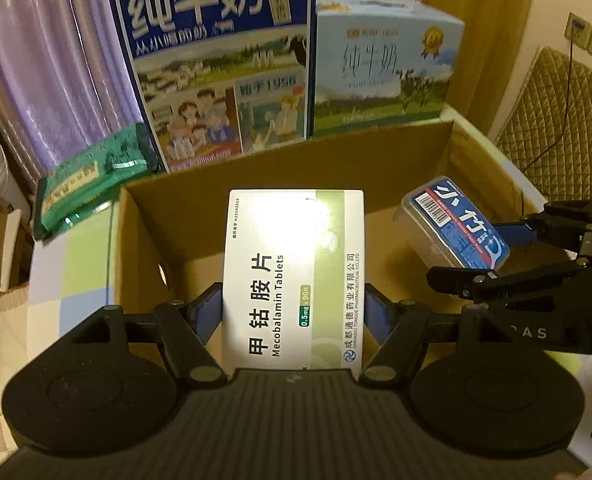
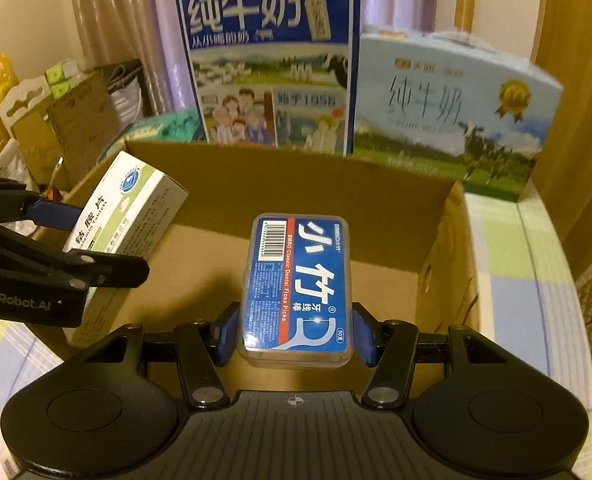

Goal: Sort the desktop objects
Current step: 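Lift both held boxes and carry them over the cardboard box, then open both tools to drop the boxes into the cardboard box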

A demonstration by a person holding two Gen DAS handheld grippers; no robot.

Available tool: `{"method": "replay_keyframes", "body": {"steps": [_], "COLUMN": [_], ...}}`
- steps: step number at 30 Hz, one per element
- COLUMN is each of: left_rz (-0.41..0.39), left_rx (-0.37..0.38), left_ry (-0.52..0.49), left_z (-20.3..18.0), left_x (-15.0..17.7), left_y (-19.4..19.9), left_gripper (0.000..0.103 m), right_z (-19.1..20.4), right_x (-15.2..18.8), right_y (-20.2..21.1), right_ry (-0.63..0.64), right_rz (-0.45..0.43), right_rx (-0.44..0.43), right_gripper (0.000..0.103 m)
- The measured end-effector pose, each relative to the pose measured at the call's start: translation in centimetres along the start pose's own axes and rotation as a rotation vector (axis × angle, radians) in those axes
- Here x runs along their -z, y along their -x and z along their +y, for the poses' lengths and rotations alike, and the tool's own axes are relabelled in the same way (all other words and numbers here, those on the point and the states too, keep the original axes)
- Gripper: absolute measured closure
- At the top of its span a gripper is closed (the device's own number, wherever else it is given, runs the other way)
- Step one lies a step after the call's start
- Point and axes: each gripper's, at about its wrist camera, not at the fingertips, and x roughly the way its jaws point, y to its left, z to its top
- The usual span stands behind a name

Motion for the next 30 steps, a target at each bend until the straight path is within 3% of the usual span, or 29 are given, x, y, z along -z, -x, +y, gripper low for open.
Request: {"method": "replay_keyframes", "body": {"steps": [7,13,17,23,30], "left_rz": [0.004,-0.034,-0.063,-0.114,-0.164], "left_rx": [-0.001,0.001,0.001,-0.005,-0.016], "left_ry": [0.014,0.011,0.012,0.013,0.006], "left_z": [0.5,0.6,0.6,0.6,-0.7], "left_x": [0.6,1.1,1.6,3.1,6.2], "left_y": [-0.4,1.6,3.4,7.1,13.3], "left_gripper": [0.033,0.032,0.032,0.032,0.027], "right_z": [-0.1,0.2,0.2,-0.3,0.2], "right_x": [0.9,0.7,0.2,-0.3,1.6], "right_y": [-1.0,-0.9,0.1,3.8,11.4], "right_ry": [-0.003,-0.010,-0.020,-0.027,-0.026], "right_rz": [0.028,0.017,-0.029,-0.082,-0.157], "right_rx": [0.004,-0.008,-0.014,0.003,0.000], "right_gripper": [0.049,0.049,0.039,0.037,0.024]}}
